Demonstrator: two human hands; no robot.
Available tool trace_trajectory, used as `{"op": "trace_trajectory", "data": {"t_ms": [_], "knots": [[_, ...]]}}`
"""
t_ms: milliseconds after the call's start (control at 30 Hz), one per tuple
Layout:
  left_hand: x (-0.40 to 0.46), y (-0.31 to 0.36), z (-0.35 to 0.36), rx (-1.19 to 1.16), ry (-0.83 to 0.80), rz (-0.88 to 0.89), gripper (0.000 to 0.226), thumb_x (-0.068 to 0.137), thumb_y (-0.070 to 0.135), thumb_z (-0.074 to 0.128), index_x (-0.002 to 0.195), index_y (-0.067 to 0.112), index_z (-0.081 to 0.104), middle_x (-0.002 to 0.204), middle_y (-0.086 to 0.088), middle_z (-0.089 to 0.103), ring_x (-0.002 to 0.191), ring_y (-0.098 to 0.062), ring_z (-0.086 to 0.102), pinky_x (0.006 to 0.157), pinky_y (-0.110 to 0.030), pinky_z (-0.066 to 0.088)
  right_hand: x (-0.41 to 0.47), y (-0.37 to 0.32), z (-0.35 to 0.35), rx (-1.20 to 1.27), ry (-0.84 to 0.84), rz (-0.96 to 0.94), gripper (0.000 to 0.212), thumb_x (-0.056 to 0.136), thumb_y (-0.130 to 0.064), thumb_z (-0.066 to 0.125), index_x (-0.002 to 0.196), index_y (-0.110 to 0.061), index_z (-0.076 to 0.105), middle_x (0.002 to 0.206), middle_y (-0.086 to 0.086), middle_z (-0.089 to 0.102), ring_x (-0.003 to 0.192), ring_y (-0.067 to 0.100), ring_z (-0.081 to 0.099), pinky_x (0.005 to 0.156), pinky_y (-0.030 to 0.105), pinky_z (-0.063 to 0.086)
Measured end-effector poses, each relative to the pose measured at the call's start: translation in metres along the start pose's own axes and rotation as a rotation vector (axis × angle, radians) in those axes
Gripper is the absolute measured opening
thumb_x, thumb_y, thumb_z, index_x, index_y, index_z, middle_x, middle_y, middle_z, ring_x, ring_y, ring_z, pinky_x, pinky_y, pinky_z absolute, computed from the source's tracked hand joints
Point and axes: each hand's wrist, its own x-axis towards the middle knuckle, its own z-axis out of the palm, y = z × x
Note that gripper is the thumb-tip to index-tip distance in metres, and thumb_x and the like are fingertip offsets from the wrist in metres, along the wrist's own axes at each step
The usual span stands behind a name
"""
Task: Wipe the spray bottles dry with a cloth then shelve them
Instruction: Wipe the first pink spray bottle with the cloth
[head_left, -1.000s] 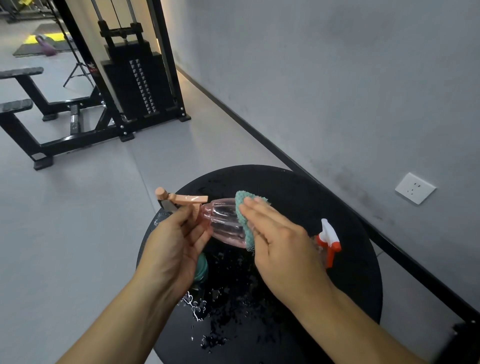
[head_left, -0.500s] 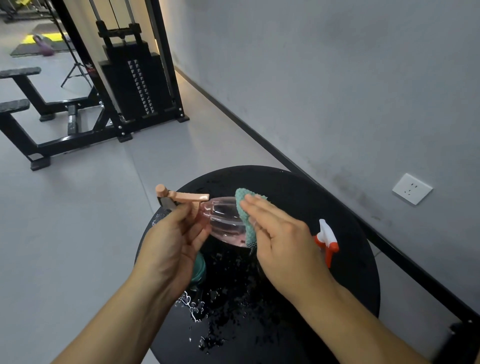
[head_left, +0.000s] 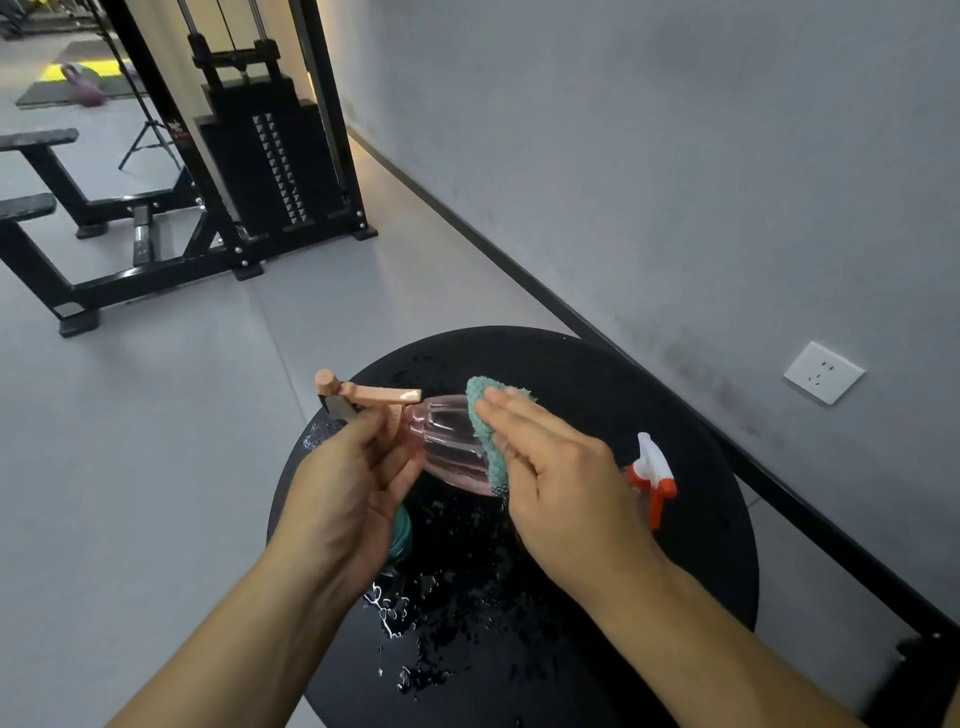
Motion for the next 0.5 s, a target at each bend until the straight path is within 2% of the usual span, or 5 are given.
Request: {"op": "trace_trajectory", "data": {"t_ms": [67,167,300,400,500], "knots": [[-0.0009,-0.0018,0.0002,0.017,-0.006,-0.009,0.02,0.109,0.017,0.054,0.11,0.008,0.072,0.105,-0.008,0.079,0.094,-0.018,0.078,0.091,-0.035,0.064,0.0,-0.0005,-0.0002,-0.018,-0.025,-0.014,0.048,0.101,-0.006,0.051,0.144,-0.027,0.052,0.149,-0.017,0.046,0.14,-0.012,0.03,0.114,0.009,0.025],[-0.0003,0.0053,0.0014,-0.007,-0.003,0.018,0.019,0.109,0.018,0.054,0.104,0.011,0.071,0.101,-0.005,0.077,0.092,-0.017,0.077,0.095,-0.036,0.059,0.0033,0.0034,-0.004,0.022,0.036,0.013,0.045,0.103,-0.009,0.05,0.143,-0.027,0.054,0.147,-0.017,0.049,0.138,-0.011,0.035,0.114,0.012,0.029],[-0.0013,0.0037,0.0014,0.002,-0.01,0.02,0.022,0.109,0.016,0.053,0.099,0.011,0.071,0.096,-0.004,0.078,0.091,-0.017,0.077,0.094,-0.036,0.059,0.0004,0.0011,-0.0015,0.031,0.04,0.028,0.044,0.103,-0.011,0.05,0.144,-0.029,0.053,0.148,-0.018,0.048,0.139,-0.012,0.033,0.116,0.023,0.034],[-0.0024,-0.0014,0.0014,0.026,-0.024,-0.002,0.021,0.109,0.015,0.053,0.101,0.009,0.072,0.102,-0.008,0.078,0.094,-0.019,0.077,0.096,-0.037,0.058,-0.0016,-0.0016,0.0003,-0.012,-0.021,-0.018,0.047,0.102,-0.009,0.052,0.145,-0.028,0.052,0.149,-0.017,0.046,0.14,-0.012,0.029,0.114,0.014,0.03],[-0.0008,0.0034,0.0016,0.008,-0.02,0.012,0.02,0.108,0.016,0.054,0.101,0.009,0.071,0.1,-0.006,0.078,0.092,-0.018,0.077,0.098,-0.038,0.058,0.002,0.0034,-0.0029,0.019,0.037,0.008,0.045,0.102,-0.009,0.052,0.143,-0.028,0.054,0.147,-0.017,0.049,0.138,-0.011,0.034,0.114,0.017,0.033]]}}
